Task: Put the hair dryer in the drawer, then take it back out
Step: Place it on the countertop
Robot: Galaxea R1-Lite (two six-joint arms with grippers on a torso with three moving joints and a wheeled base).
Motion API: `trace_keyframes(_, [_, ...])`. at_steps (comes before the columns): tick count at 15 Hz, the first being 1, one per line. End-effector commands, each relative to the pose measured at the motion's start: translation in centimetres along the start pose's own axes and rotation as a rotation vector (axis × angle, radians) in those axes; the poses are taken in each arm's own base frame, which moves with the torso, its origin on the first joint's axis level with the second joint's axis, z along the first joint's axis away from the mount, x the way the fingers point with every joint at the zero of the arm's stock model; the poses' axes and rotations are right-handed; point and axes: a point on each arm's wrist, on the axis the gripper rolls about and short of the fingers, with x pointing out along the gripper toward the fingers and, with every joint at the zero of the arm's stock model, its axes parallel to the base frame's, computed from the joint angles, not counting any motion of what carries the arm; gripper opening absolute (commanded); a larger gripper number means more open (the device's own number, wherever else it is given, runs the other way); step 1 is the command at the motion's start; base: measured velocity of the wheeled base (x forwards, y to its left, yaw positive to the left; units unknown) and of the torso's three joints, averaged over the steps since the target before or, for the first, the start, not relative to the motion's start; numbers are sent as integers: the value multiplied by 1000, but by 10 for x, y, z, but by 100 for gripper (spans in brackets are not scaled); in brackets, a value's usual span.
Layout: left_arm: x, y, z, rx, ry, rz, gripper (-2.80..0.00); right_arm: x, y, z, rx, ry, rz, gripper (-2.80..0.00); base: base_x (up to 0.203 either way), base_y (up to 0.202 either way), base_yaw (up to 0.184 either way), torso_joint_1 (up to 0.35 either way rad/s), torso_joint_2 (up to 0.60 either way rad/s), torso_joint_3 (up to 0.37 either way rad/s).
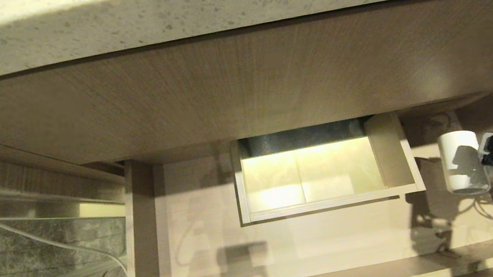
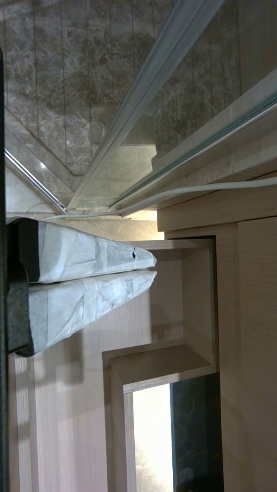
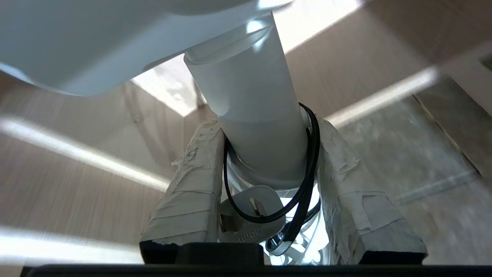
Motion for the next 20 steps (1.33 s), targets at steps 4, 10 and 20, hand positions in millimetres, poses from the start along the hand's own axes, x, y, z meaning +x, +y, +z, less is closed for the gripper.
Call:
trace_keyframes(4, [1,0,-11,0,38,0,-280,-63,19,-5,-27,1,63,-280,0,0,0,0,0,0])
trace_keyframes(10, [1,0,-11,0,38,0,-280,-124,22,-5,-66,-18,129,-280,0,0,0,0,0,0])
trace_keyframes(20, [1,0,-11,0,38,0,-280,-252,5,2,-184,-53,11,-280,0,0,0,0,0,0])
